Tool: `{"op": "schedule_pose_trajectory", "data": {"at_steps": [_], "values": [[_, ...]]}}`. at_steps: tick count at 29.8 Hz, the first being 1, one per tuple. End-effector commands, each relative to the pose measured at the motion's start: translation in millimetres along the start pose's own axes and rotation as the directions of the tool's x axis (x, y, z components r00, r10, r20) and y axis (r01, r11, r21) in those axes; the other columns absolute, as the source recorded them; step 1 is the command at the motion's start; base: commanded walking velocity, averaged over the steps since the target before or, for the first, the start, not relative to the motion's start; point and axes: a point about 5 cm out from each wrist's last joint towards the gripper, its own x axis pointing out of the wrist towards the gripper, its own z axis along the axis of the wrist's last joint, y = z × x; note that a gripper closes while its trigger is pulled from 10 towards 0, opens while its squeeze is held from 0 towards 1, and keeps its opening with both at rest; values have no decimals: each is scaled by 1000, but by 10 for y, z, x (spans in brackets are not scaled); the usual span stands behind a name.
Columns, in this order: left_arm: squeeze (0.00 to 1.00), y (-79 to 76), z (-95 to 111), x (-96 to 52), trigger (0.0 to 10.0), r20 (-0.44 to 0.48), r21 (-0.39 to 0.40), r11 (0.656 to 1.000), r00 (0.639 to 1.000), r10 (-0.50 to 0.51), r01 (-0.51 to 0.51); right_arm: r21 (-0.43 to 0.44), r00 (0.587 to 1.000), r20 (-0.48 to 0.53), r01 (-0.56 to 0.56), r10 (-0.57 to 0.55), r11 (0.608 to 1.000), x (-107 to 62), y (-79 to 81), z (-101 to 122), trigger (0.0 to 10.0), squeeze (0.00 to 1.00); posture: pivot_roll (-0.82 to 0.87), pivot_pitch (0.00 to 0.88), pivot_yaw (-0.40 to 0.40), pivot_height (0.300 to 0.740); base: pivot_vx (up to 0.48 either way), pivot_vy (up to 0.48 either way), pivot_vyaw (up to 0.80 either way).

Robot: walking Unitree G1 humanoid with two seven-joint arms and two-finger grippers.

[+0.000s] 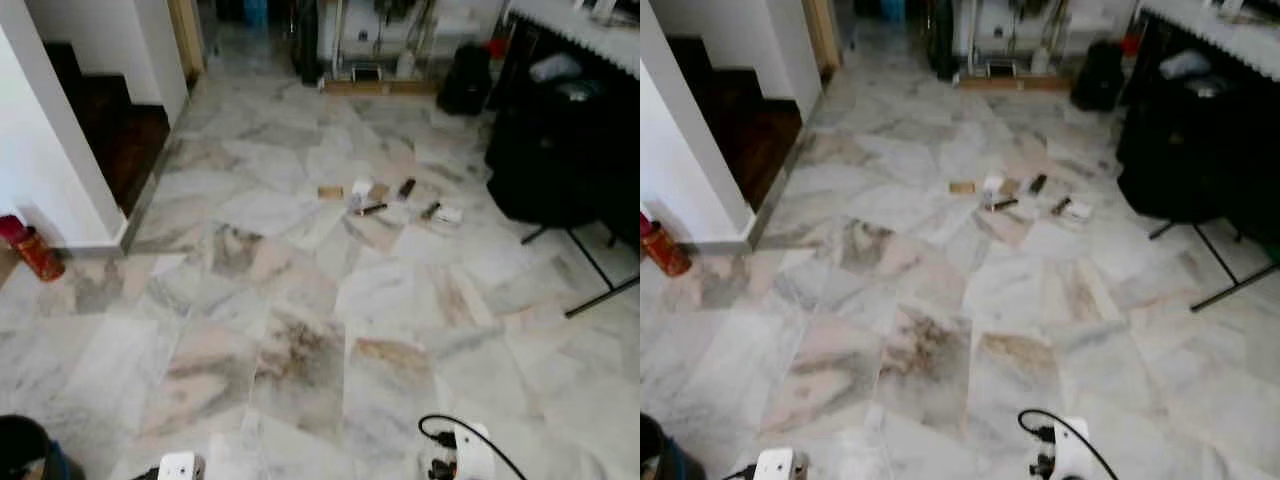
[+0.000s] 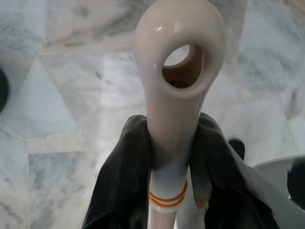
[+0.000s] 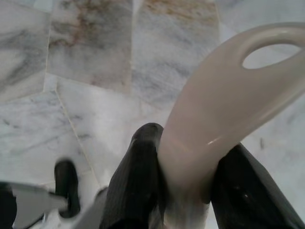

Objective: Sweep floor

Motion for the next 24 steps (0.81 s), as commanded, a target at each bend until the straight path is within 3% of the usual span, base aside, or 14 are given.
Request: {"op": "schedule_pose_trajectory", "data": {"at_steps": [1,15,24], "values": [[0,36,29,0,10000,19,-9,1000,1000,17,-17,-5,999,37,-25,25,1000,18,65,93,10000,0,-29,26,-51,740,341,0,0],[0,-2,69,9,10000,49,-27,1000,999,17,-16,-12,998,41,-36,37,999,14,54,93,10000,0,-23,16,-49,740,341,0,0],[0,52,96,5,10000,63,-33,999,997,35,-33,8,998,51,-47,46,999,17,77,104,10000,0,-36,48,-41,740,343,0,0]]}}
